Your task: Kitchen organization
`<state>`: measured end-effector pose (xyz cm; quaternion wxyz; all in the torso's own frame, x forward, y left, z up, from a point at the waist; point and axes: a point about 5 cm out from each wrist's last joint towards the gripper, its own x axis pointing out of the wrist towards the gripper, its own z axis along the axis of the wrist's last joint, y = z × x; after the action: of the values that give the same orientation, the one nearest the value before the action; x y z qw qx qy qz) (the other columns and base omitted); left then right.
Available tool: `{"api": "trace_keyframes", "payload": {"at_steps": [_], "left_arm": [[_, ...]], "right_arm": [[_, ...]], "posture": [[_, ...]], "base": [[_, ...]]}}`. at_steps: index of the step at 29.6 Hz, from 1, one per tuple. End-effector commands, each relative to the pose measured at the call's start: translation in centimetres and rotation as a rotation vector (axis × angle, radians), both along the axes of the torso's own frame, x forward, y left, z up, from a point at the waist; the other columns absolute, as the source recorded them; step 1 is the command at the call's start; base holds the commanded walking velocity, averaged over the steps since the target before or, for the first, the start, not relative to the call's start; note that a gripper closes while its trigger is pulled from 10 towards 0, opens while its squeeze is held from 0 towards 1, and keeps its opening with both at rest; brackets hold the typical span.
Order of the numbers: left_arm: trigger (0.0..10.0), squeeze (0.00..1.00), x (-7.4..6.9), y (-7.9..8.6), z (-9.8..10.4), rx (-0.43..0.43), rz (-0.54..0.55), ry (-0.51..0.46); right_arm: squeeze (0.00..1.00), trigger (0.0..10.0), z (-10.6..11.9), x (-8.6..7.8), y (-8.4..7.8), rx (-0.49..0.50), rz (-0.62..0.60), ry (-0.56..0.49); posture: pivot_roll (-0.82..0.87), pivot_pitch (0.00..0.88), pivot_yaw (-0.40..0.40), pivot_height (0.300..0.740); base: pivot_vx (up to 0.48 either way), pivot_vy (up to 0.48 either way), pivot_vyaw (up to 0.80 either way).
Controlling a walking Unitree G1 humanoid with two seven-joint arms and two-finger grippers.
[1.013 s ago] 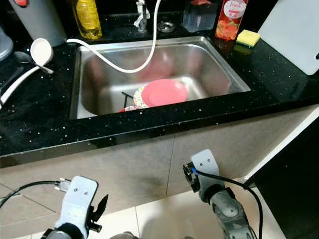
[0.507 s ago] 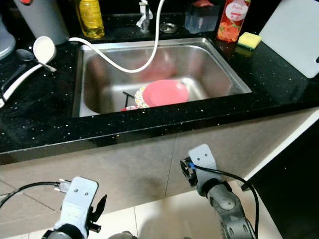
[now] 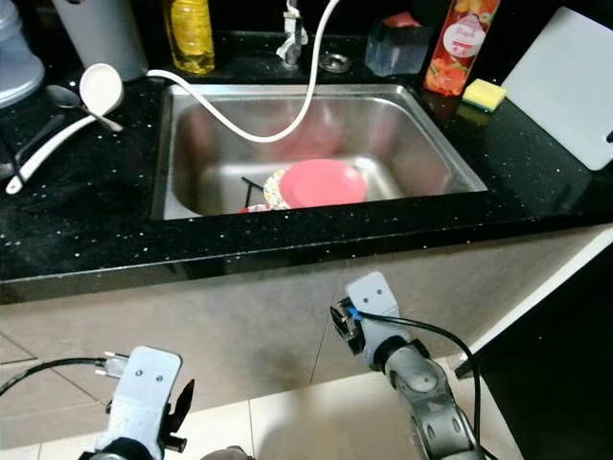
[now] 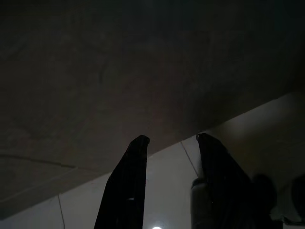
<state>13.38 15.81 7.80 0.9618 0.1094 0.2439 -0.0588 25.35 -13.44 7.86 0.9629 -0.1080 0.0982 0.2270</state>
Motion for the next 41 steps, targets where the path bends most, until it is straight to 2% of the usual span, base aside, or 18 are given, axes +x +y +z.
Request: {"api": "trace_keyframes", "payload": {"at_steps": [1, 11, 22, 41], "left_arm": [[10.0, 0.0, -0.2, -0.2, -0.4, -0.011, 0.015, 0.011], [10.0, 0.0, 0.0, -0.6, -0.9, -0.01, 0.019, 0.012], [10.0, 0.0, -0.2, -0.5, -1.1, -0.011, 0.028, 0.019], [10.0, 0.0, 0.1, -0.2, -0.1, -0.002, 0.022, 0.004]], "right_arm": [[0.0, 10.0, -0.4, 0.0, -0.2, -0.005, -0.001, 0.013], [0.0, 10.0, -0.7, 0.3, -0.6, -0.018, 0.005, 0.03], [0.0, 10.0, -0.9, -0.3, -1.1, -0.014, -0.009, 0.038], [0.0, 10.0, -0.7, -0.5, -1.0, 0.003, -0.021, 0.039]], "posture": [[0.27, 0.033, -0.106, 0.74], [0.27, 0.023, -0.124, 0.74], [0.25, 0.052, -0.104, 0.74], [0.25, 0.067, -0.093, 0.74]], "base": [[0.0, 0.0, 0.0], [0.0, 0.0, 0.0], [0.0, 0.0, 0.0], [0.0, 0.0, 0.0]]}}
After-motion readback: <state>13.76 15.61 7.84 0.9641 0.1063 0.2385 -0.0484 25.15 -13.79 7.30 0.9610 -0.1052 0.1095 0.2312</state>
